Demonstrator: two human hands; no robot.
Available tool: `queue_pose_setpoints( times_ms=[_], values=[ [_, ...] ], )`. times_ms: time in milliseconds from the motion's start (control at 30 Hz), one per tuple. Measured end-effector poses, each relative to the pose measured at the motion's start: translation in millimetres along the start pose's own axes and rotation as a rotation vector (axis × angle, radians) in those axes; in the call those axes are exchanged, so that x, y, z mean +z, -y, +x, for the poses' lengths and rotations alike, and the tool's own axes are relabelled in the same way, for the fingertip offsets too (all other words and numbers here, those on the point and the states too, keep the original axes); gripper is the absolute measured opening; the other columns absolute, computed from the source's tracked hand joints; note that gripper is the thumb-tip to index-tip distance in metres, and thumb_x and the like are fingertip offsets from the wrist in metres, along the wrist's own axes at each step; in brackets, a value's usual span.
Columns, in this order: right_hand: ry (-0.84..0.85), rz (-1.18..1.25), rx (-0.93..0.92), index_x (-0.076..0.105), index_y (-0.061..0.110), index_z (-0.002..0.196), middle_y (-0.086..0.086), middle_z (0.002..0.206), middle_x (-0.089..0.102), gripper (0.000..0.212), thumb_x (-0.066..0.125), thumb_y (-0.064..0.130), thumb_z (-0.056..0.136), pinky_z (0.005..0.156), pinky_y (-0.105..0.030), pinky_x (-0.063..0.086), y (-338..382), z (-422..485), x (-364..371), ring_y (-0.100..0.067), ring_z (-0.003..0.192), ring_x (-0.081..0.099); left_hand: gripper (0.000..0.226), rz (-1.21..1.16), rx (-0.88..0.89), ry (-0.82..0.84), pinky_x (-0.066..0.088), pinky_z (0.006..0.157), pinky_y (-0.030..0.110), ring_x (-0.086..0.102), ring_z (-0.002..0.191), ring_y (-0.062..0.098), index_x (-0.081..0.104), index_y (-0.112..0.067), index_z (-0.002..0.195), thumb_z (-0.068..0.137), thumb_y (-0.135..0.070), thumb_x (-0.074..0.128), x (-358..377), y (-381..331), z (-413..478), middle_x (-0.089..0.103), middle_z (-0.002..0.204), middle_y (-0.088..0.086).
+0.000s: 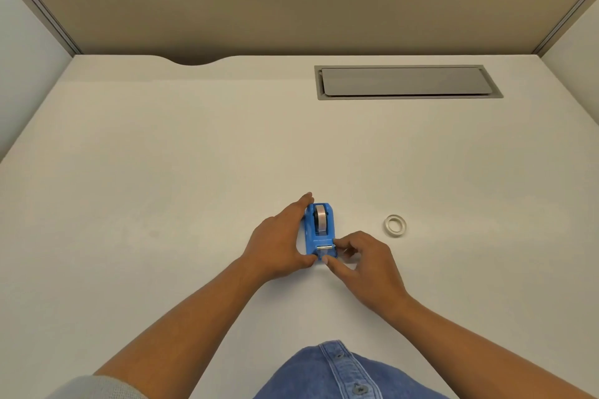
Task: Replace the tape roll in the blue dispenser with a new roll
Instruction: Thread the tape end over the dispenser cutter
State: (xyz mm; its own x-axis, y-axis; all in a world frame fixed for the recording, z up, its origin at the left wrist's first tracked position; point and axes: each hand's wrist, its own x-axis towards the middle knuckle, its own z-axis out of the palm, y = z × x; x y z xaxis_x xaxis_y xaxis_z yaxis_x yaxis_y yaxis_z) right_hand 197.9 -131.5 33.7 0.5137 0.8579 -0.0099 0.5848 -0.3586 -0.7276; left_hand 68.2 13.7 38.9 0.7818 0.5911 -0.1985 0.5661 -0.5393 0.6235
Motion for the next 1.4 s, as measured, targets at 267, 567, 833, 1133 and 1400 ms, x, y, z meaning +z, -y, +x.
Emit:
queue_pose_setpoints(
  times_ms=[267, 567, 833, 1133, 1400],
  values=[
    [-0.026, -0.174, -0.056, 0.056, 0.024, 0.072, 0.004, 0.07, 0.06, 0.029, 0.074, 0.046, 0.076, 0.053, -0.02, 0.039, 0.3, 9.8, 3.7, -0.013, 0.062, 0.053, 0.112, -0.027, -0.008, -0.017, 0.044, 0.103, 0.034, 0.048, 0.128, 0.009, 0.013, -0.038, 0.148, 0.06, -0.051, 0.081, 2.1, 1.7, 0.7, 0.036, 0.151, -0.017],
    [-0.052, -0.319, -0.183, 0.061, 0.017, 0.069, 0.003, 0.064, 0.058, 0.031, 0.077, 0.043, 0.073, 0.05, -0.009, 0.022, -3.3, 12.9, 3.8, -0.009, 0.055, 0.042, 0.111, 0.012, 0.001, -0.035, 0.044, 0.1, 0.032, 0.05, 0.126, 0.012, 0.014, -0.036, 0.147, 0.061, -0.051, 0.081, 4.3, 0.8, 0.3, 0.038, 0.15, -0.015],
    [-0.062, -0.35, -0.199, 0.058, 0.017, 0.067, 0.002, 0.062, 0.057, 0.033, 0.08, 0.041, 0.07, 0.051, -0.007, 0.019, -2.6, 13.9, 5.0, -0.008, 0.055, 0.039, 0.109, 0.103, 0.026, -0.039, 0.044, 0.094, 0.032, 0.054, 0.117, 0.018, 0.012, -0.032, 0.149, 0.065, -0.048, 0.08, 4.9, -2.9, 0.4, 0.038, 0.149, -0.012],
    [-0.046, -0.308, -0.209, 0.057, 0.016, 0.069, 0.002, 0.064, 0.057, 0.034, 0.082, 0.04, 0.068, 0.051, -0.006, 0.021, -7.7, 14.6, 9.3, -0.008, 0.056, 0.04, 0.109, 0.133, 0.025, -0.032, 0.043, 0.096, 0.032, 0.053, 0.118, 0.019, 0.009, -0.029, 0.15, 0.068, -0.049, 0.078, 4.6, -4.6, -0.6, 0.037, 0.151, -0.009],
    [-0.024, -0.245, -0.204, 0.045, 0.023, 0.069, 0.01, 0.068, 0.043, 0.04, 0.084, 0.033, 0.068, 0.051, -0.009, 0.023, -9.4, 13.8, 12.6, -0.01, 0.056, 0.038, 0.107, 0.128, 0.023, -0.034, 0.043, 0.094, 0.033, 0.055, 0.114, 0.021, 0.01, -0.029, 0.15, 0.07, -0.047, 0.077, 2.3, -7.4, -3.4, 0.036, 0.151, -0.009]
  ],
)
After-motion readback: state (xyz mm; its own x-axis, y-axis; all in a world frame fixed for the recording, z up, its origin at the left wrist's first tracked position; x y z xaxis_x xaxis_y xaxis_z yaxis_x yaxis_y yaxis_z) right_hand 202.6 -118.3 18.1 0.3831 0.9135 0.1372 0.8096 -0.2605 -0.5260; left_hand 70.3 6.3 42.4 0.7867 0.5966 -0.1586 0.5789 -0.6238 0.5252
